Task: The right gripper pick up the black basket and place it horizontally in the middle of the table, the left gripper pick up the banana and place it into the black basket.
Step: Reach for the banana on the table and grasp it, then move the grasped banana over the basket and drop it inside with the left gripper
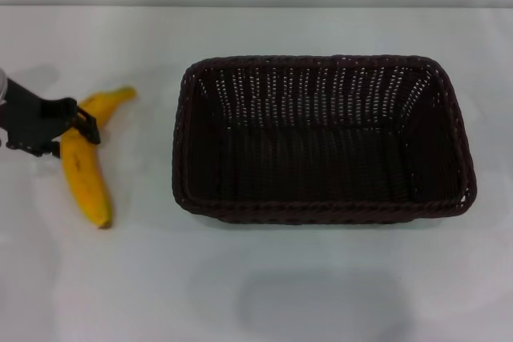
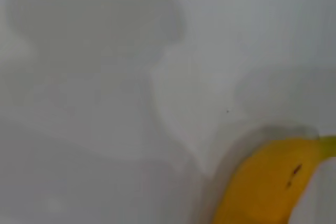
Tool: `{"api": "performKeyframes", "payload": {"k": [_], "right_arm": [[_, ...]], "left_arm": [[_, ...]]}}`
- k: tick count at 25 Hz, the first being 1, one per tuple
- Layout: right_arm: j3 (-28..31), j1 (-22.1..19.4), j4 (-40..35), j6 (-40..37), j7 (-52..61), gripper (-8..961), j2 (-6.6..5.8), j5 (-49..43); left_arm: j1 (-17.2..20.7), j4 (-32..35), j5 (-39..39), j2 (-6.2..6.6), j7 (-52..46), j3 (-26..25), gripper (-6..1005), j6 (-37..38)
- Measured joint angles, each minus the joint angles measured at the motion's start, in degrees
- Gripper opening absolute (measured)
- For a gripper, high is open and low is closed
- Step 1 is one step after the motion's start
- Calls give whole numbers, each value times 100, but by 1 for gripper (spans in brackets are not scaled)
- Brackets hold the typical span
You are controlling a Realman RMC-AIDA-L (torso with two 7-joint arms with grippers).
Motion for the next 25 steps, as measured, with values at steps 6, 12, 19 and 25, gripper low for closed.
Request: {"api": "performKeyframes", "payload": {"k": [6,12,19,25], "right_arm": [[0,-17,6,-4,0,875,-2,2],[8,-48,7,9,4,875,-3,41],[9,-53,3,40,9,875,-3,50],[8,-53,1,86,26,875,0,53]], "left_arm": [[-51,65,9,0,19,0,556,-18],[-70,442,-41,2,120,-3,533,-184],[-57,1990,-700,-27,541,-6,565,-1139],[-263,3098,-2654,80,1391,20,592,-2399]]}}
